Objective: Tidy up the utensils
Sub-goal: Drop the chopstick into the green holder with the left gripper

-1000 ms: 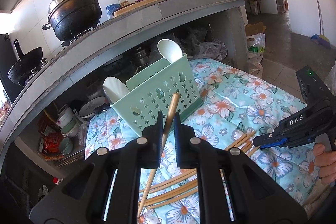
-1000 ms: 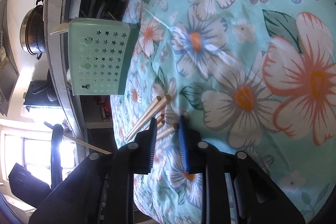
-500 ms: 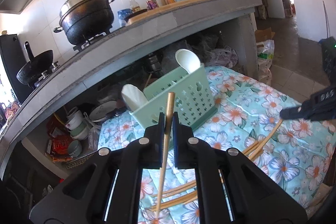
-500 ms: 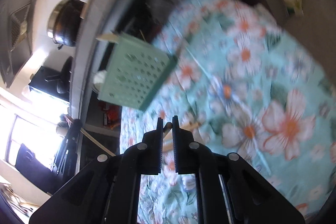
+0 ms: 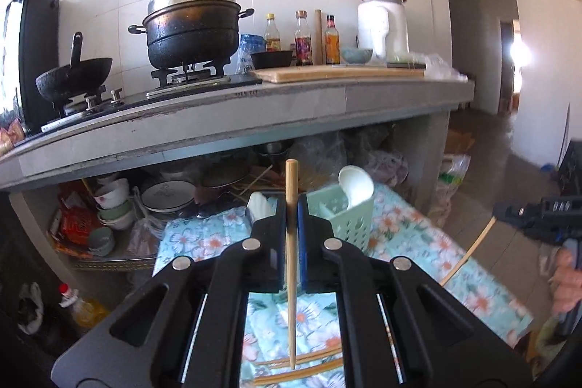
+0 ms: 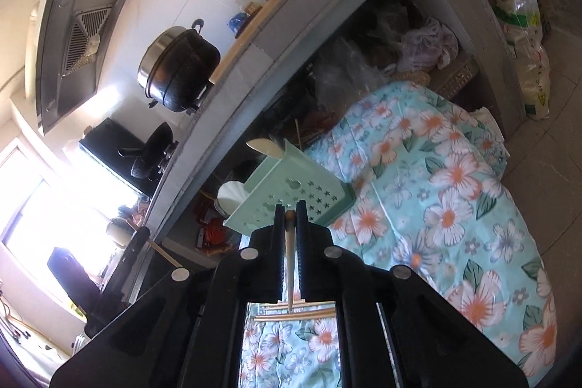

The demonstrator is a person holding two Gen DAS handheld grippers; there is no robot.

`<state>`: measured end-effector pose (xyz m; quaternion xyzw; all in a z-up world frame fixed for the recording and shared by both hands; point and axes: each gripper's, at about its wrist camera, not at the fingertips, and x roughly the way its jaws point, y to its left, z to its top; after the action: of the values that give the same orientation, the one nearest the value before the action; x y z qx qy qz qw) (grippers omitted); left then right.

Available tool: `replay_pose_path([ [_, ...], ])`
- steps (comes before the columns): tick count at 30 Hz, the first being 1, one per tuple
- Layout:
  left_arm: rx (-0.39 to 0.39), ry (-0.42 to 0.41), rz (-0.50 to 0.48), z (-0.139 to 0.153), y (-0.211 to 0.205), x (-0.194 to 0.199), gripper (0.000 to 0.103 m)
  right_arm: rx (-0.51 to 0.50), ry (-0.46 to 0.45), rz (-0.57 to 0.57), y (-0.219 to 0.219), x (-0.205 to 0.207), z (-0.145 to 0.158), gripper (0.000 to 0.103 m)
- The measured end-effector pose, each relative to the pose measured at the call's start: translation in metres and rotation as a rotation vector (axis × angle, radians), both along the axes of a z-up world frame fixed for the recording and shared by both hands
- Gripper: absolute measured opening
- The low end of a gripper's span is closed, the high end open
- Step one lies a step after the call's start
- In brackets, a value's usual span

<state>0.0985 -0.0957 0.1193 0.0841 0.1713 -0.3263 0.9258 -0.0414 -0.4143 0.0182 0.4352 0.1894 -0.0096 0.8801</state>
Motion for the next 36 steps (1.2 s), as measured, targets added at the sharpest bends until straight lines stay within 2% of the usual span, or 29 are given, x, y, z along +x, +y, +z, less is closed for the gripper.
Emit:
replay_pose_path([
  [3,-0.091,0.006,-0.017,0.02,0.001,0.011,0.004,-0.01,-0.008,-0.002,-0.001,0.001,0.003,0.006],
  [10,-0.277,-0.09,-0.009,0.066,-0.014,0.034,0.004,-0.011,-0.008,-0.002,-0.003,0.006,0.007,0.006],
  [13,-0.335,-0.117,0.015,0.074,-0.028,0.052,0.004,-0.015,-0.011,-0.002,-0.002,0.008,0.009,0.006],
  [16,-0.353,-0.104,0.031,0.069,-0.047,0.074,0.004,-0.019,-0.013,-0.004,-0.003,0.008,0.012,0.006],
  [19,-0.337,-0.099,0.056,0.054,-0.064,0.095,0.004,-0.028,-0.013,-0.012,-0.005,0.008,0.014,0.006],
  [27,-0.183,0.025,0.092,-0.012,-0.097,0.143,0.005,-0.049,-0.014,-0.024,-0.007,0.01,0.018,0.006],
  [28,-0.173,0.04,0.096,-0.018,-0.096,0.144,0.008,-0.053,-0.015,-0.026,-0.008,0.01,0.02,0.006],
  [31,-0.165,0.072,0.103,-0.03,-0.089,0.143,0.028,-0.066,-0.02,-0.027,-0.008,0.013,0.025,0.006],
  [35,-0.175,0.067,0.122,-0.033,-0.071,0.129,0.052,-0.108,-0.043,-0.031,-0.006,0.017,0.041,0.006],
  [36,-0.178,0.062,0.126,-0.031,-0.068,0.125,0.054,-0.12,-0.054,-0.032,-0.006,0.018,0.046,0.006],
])
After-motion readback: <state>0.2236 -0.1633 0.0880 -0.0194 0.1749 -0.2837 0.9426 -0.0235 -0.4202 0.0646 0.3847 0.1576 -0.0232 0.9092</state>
